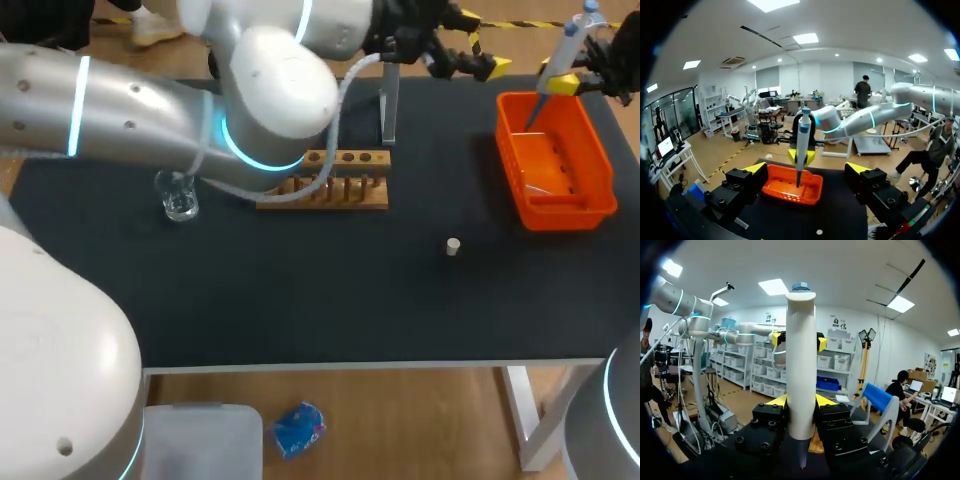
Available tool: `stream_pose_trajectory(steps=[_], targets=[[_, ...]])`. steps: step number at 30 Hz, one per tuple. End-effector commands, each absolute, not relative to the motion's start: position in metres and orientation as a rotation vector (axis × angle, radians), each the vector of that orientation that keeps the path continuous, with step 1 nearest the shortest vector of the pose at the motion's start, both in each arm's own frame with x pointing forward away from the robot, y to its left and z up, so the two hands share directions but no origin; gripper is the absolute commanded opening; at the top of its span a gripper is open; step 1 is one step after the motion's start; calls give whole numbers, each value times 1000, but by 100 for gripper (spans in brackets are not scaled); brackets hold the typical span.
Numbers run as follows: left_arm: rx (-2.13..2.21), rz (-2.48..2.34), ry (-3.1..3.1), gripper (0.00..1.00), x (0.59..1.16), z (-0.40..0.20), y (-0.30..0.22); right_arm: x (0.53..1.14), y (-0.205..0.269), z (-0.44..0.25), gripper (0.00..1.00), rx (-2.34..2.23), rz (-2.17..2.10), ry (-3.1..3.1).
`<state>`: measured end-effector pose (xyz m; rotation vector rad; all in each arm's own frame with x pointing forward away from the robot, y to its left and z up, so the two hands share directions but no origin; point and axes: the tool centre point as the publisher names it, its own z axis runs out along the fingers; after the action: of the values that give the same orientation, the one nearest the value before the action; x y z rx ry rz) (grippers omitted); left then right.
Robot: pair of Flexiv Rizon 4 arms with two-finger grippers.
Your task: Invert the test tube, pick up the pipette, mount the tip to pipette, aspirate from beaker and dispense into the tube, eject the tip, return the pipette, and cap with the stopper.
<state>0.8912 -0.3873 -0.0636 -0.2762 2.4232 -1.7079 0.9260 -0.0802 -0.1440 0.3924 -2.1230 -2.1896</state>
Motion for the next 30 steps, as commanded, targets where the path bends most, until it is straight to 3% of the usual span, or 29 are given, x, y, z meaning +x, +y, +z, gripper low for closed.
stream_pose_trajectory(steps=[1,21,30], targets=[[-272,-1794,2351,100,879,-62,-346,916,-53,-139,0,344,-2203,-2170],[-272,-1794,2351,100,879,-62,-346,915,-51,-141,0,345,-2186,-2177],[-253,-1903,2294,100,859,-70,-295,898,-14,-149,0,351,-2201,-2131]])
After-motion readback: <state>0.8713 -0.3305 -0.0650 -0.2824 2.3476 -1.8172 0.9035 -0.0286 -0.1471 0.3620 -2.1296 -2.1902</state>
